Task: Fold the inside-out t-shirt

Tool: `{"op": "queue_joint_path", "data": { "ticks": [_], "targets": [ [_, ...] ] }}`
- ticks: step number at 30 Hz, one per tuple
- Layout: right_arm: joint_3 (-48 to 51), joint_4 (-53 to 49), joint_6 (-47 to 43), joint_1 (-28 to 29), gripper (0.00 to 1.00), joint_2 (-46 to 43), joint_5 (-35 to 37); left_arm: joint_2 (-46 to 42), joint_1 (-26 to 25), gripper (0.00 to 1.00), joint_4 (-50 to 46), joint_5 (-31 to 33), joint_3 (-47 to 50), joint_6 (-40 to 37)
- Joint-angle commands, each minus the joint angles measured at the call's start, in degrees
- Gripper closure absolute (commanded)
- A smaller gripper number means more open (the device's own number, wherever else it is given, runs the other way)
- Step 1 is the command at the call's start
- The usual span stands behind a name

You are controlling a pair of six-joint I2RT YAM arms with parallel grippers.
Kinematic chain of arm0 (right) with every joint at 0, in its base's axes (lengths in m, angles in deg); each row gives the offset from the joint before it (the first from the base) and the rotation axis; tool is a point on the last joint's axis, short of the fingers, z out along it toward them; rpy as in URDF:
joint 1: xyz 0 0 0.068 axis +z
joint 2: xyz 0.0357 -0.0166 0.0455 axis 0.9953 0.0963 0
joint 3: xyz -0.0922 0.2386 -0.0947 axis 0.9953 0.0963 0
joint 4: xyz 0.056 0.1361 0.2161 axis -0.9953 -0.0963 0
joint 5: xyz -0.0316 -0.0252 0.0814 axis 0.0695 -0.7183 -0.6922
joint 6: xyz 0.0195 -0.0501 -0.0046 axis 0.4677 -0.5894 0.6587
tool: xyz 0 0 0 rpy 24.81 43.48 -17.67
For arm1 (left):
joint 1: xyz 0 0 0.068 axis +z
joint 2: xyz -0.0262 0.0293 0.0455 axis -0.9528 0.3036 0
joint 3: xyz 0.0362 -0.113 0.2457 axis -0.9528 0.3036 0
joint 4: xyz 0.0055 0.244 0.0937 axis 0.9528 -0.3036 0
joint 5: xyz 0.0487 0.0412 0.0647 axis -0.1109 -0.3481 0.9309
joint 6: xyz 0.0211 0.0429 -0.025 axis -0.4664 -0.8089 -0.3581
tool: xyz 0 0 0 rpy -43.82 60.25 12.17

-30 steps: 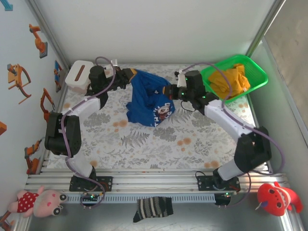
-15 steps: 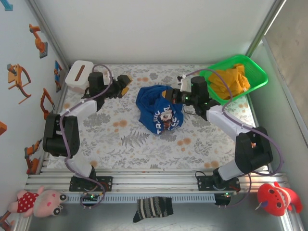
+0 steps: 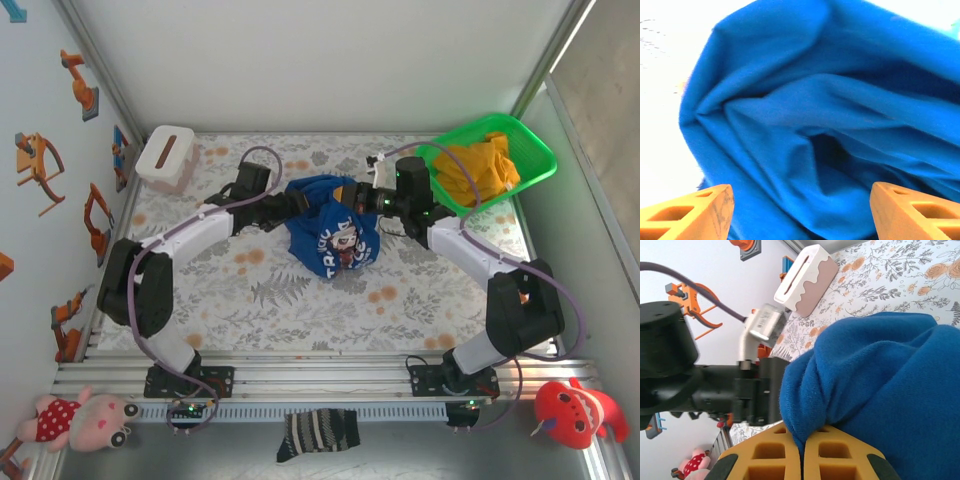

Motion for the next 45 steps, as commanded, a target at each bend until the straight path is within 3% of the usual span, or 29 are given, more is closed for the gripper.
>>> {"op": "queue_joint_path", "data": {
  "ticks": [1,8,9,13,14,19,22,24,26,28,33,37,45],
  "targets": [
    [-3.19,3.86,1.0,-0.23,1.0,0.06,-1.41,3.56,-0.22,0.29,-4.81,3.2,-3.68,-2.91],
    [-3.79,6.31,3.15,-0.21,1.0,1.11,-2.33,14.12,-1.05,0.29,-5.47,1.26,-14.33,-3.62],
    [-4.03,6.32,3.14,-0.25,1.0,1.15,-2.37,15.37,-1.07,0.36,-5.57,0.58,-15.86,-3.7],
    [-5.0,4.78,2.16,-0.68,1.0,1.02,-2.39,14.92,-0.98,0.92,-8.33,0.45,-20.29,-5.14],
    [-4.93,4.58,2.02,-1.1,1.0,0.94,-2.08,13.55,-0.8,1.0,-9.22,1.01,-20.83,-5.77],
    [-1.01,5.7,2.09,-3.14,1.0,1.17,0.8,4.32,1.74,1.0,-9.16,-2.26,-19.68,-7.5],
    [2.99,9.97,4.34,-4.52,1.0,4.11,3.14,-2.36,4.19,1.0,-2.0,-7.1,-13.31,-5.85],
    [3.47,7.43,3.63,-4.88,1.0,7.44,8.1,-5.92,5.94,1.0,7.62,-12.08,-7.05,-2.56],
    [1.95,-0.5,1.33,-4.86,0.66,10.54,13.91,-7.97,7.21,1.0,17.85,-16.57,-1.37,1.52],
    [2.34,-3.89,0.69,-4.84,0.56,10.44,16.19,-8.22,7.88,1.0,25.16,-19.91,1.72,3.72],
    [5.44,-8.59,0.74,-3.88,0.52,-0.54,17.84,-6.15,7.97,1.0,33.41,-25.1,4.38,6.51],
    [3.1,-13.19,0.43,0.41,0.46,-6.46,19.06,-6.21,7.98,1.0,36.19,-26.65,5.4,7.8],
    [-6.54,-14.17,-1.41,8.39,0.38,1.37,23.08,-7.21,7.83,1.0,35.71,-27.03,5.52,8.38]
  ]
}}
